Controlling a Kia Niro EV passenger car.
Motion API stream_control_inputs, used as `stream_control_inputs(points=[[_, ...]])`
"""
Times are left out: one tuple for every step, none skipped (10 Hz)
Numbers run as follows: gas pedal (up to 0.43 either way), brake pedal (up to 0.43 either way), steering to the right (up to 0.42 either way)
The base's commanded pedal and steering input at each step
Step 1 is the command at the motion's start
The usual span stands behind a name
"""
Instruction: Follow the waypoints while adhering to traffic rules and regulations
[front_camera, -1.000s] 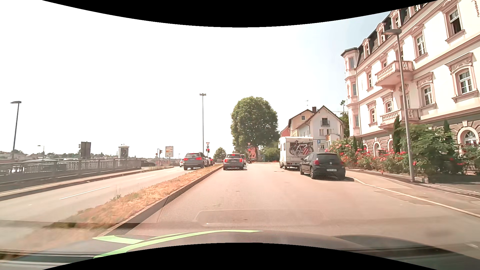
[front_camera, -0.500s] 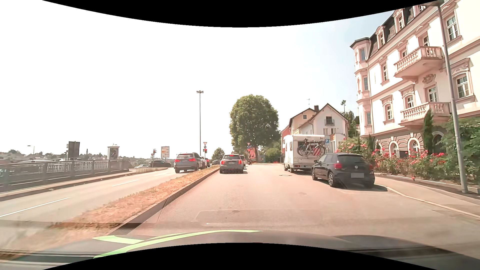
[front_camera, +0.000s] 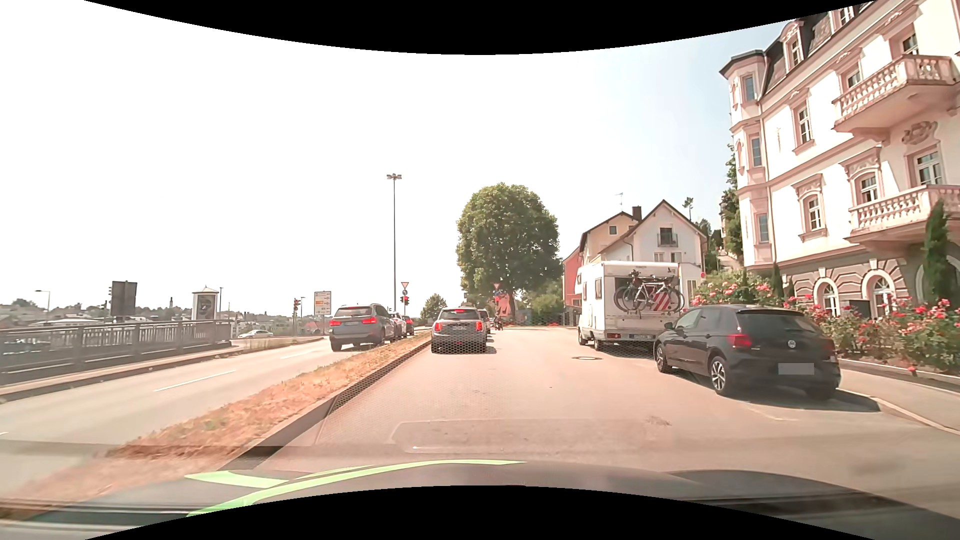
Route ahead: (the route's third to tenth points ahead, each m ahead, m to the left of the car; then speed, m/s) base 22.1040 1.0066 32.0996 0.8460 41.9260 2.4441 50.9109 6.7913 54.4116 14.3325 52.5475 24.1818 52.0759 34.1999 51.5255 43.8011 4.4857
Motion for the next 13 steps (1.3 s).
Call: stream_control_inputs(points=[[0.000, 0.079, 0.003], [0.000, 0.079, 0.003], [0.000, 0.085, 0.003], [0.000, 0.085, 0.003], [0.000, 0.085, 0.003], [0.000, 0.085, 0.003], [0.000, 0.085, 0.003], [0.000, 0.085, 0.003], [0.000, 0.085, 0.003], [0.000, 0.079, 0.003], [0.000, 0.067, 0.003], [0.000, 0.061, -0.002], [0.000, 0.055, -0.007]])
